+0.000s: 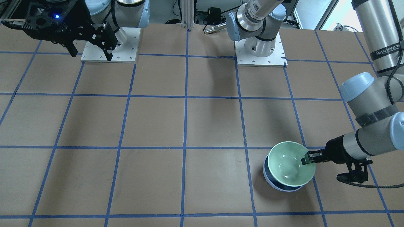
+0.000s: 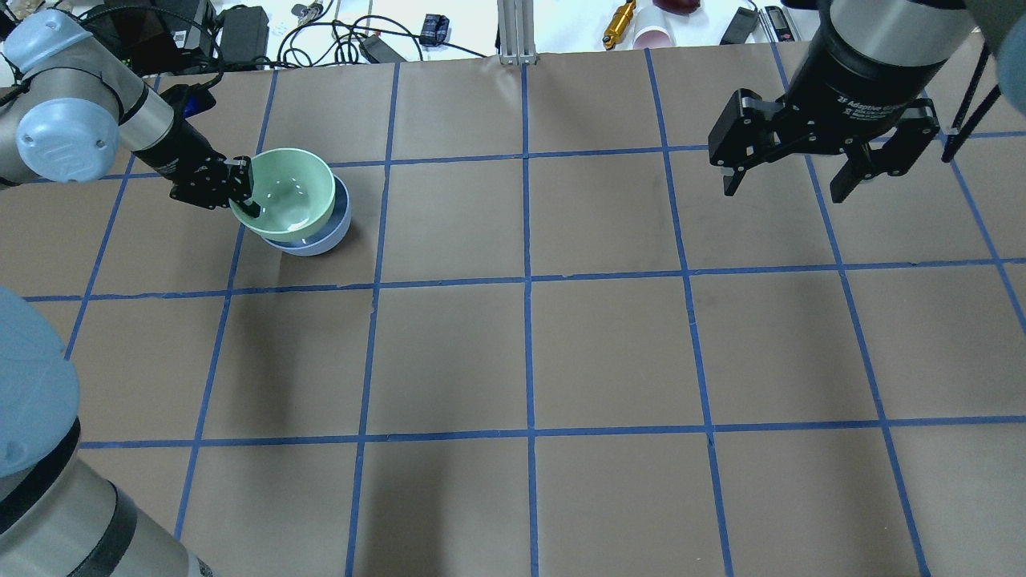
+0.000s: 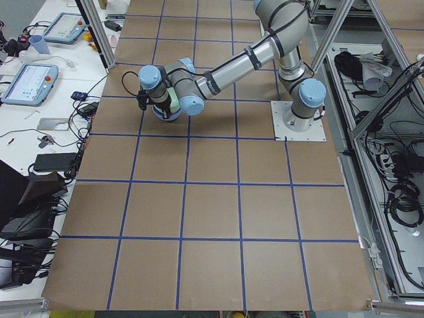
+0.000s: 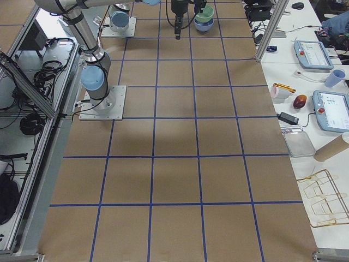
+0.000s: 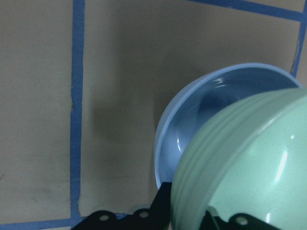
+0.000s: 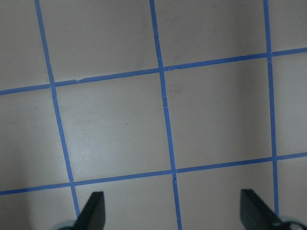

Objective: Stack green bowl on blue bowl

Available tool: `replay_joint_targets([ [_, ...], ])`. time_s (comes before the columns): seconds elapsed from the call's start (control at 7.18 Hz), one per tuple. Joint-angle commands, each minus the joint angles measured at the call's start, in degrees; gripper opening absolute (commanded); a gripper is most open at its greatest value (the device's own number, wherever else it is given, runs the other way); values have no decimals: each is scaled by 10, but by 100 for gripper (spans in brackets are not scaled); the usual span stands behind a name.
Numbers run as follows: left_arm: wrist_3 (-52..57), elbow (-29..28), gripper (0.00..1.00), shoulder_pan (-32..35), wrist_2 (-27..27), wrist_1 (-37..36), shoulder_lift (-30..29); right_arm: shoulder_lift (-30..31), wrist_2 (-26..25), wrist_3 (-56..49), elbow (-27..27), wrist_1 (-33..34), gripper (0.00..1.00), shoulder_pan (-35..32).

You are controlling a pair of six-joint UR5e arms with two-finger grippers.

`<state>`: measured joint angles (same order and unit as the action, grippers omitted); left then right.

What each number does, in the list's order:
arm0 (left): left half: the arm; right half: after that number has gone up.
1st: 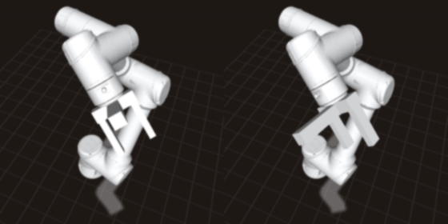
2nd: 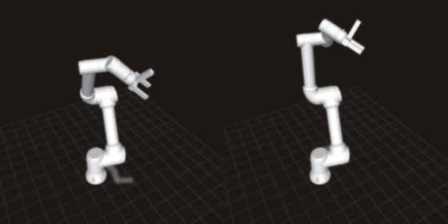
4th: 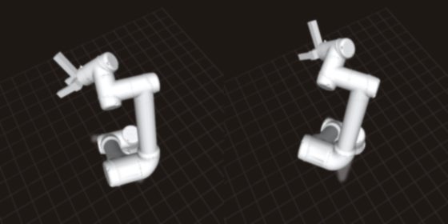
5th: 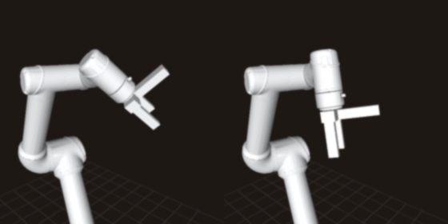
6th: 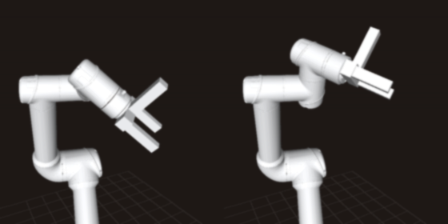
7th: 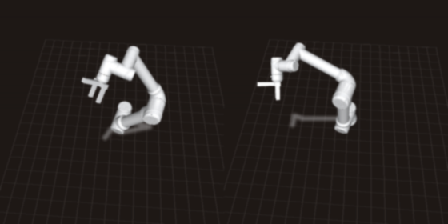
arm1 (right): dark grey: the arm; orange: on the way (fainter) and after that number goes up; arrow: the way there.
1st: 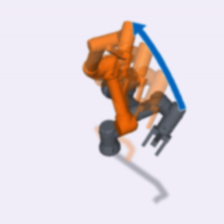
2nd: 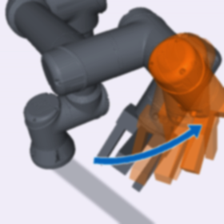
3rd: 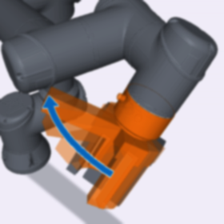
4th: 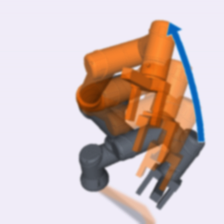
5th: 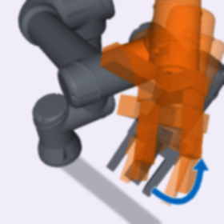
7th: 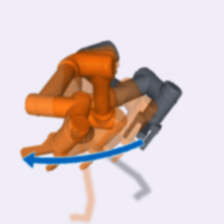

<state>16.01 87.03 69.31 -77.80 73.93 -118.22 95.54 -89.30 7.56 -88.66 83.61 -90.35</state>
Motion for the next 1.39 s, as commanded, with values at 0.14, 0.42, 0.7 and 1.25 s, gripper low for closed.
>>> replay_joint_targets([
  [0.14,-5,-2,100,1,2,2,5,0,0,0,0,1,100,0],
  [0.42,-6,-5,100,16,-2,10,34,0,0,0,0,0,100,0],
  [0.7,-12,-18,100,101,-108,12,67,0,0,0,0,1,100,0],
  [1.25,-54,-21,100,182,-156,81,166,0,0,0,1,0,100,0],
])
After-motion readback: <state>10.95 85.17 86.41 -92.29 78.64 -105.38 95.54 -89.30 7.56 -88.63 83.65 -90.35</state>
